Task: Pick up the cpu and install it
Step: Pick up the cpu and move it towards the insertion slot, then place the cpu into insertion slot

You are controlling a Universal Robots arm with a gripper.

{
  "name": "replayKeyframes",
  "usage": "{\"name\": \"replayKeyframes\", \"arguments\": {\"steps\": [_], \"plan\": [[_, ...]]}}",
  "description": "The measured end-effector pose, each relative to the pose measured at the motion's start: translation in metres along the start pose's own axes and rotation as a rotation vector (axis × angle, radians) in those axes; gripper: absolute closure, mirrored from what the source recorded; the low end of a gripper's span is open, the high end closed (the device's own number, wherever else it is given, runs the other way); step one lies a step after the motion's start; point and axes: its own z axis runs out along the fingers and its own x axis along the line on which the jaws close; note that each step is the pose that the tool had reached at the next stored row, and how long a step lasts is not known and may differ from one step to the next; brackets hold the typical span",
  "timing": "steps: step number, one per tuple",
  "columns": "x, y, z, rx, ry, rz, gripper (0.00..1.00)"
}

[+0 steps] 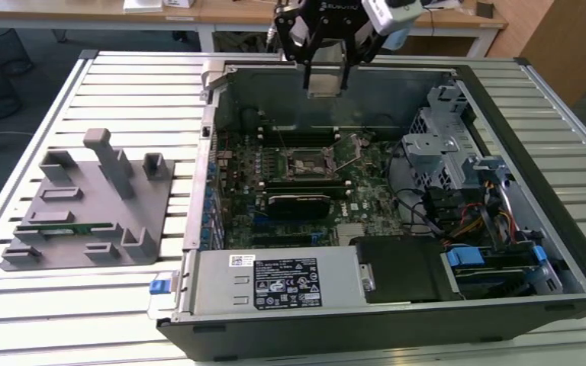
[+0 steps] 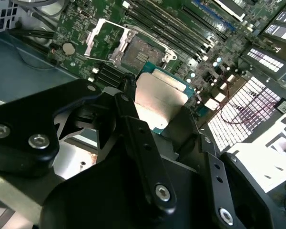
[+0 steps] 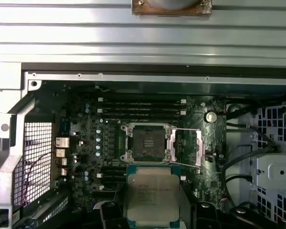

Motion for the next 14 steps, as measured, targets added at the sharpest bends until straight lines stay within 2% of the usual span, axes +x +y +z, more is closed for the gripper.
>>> {"name": "replayKeyframes", "arguments": {"steps": [7, 14], "plan": [[-0.0024, 0.0001, 0.0000, 0.0003, -0.0003, 0.004, 0.47], [-0.0025, 0.0001, 0.0006, -0.0007, -0.0045, 0.101, 0.47]]}}
